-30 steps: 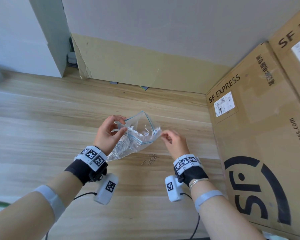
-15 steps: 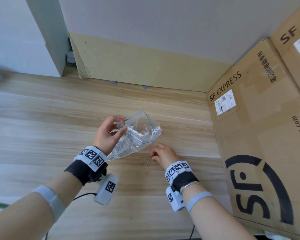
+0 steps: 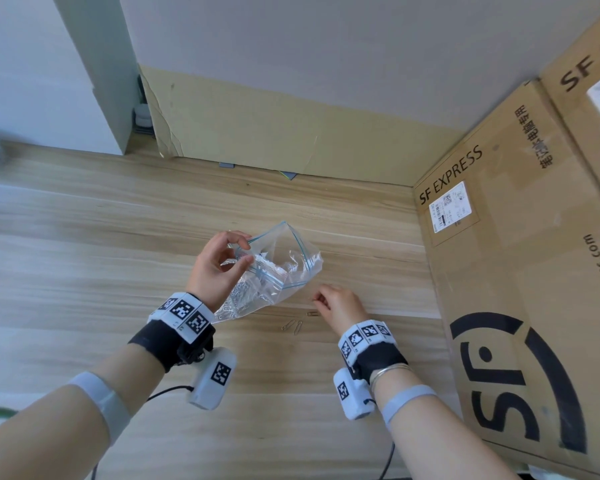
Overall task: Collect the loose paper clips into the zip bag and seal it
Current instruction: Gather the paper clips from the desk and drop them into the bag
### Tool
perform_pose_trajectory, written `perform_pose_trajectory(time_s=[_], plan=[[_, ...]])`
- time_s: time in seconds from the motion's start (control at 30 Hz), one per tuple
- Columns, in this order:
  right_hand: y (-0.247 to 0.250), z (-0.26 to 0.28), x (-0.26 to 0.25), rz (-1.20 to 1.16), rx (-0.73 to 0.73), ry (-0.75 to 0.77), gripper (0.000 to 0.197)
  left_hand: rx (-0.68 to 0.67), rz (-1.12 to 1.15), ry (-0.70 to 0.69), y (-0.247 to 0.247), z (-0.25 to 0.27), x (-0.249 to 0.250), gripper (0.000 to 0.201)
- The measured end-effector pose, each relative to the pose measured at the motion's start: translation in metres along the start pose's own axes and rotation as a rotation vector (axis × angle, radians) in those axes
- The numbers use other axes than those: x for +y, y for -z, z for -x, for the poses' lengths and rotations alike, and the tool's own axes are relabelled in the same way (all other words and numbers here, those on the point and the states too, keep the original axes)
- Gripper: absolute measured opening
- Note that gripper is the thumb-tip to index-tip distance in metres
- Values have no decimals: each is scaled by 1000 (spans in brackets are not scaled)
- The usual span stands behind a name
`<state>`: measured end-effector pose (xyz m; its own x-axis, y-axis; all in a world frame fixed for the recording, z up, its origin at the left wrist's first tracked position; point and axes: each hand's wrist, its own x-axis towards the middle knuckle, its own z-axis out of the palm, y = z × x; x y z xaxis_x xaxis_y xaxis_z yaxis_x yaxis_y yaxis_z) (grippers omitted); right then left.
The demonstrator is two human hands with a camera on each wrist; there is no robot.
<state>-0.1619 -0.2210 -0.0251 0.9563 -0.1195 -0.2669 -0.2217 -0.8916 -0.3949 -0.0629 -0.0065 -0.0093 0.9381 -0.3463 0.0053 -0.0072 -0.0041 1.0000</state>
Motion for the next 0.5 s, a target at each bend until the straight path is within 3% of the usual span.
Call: perform_pose_trajectory(time_s=[0.17,0.27,0.4,0.5], plan=[[40,-4,-6,-138,388,-44,8,2,8,-7,-3,0,-1,13],[62,-14,-28,-193,573,83,4,4,-2,-19,-7,0,0,17],[62,-26,-63,-239,437,282,7,4,-15,-23,-8,-1,2,26],[57,-29,-67,-372,390,259,14,5,-26,-35,-8,-2,4,31]])
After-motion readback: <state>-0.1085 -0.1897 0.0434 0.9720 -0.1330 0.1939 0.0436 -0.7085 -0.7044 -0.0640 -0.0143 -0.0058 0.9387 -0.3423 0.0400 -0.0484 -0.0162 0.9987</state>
